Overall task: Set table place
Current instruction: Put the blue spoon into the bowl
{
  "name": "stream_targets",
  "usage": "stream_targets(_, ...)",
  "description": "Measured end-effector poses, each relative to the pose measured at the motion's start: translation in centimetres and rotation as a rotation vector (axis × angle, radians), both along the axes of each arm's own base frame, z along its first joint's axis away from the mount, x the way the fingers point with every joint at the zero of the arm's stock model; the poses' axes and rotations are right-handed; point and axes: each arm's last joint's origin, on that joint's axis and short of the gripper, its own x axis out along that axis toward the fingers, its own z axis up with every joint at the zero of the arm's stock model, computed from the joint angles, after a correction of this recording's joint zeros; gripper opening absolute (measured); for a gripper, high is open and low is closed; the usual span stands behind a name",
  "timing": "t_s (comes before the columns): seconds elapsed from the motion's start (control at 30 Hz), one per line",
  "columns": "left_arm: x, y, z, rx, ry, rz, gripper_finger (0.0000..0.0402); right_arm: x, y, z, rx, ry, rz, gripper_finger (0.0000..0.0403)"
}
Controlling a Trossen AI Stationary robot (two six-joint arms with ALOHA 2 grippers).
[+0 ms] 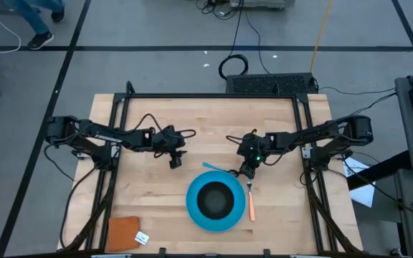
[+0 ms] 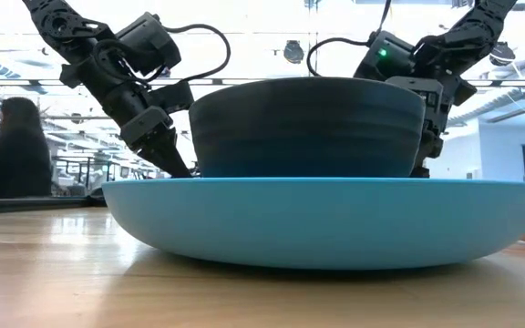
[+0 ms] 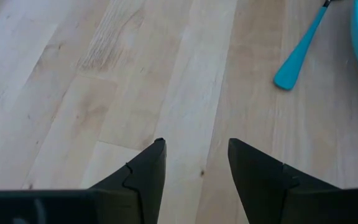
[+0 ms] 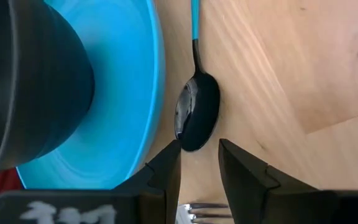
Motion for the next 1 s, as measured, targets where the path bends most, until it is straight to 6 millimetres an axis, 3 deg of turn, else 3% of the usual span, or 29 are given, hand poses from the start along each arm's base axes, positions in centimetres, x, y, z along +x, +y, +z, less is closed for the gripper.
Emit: stream_targets(1.0,-0.06,0.0,-0.06,0.011,0.012,-0.013,0.0179,0.89,0.46,-0.91,0.007,-0.022,0.006,0.0099)
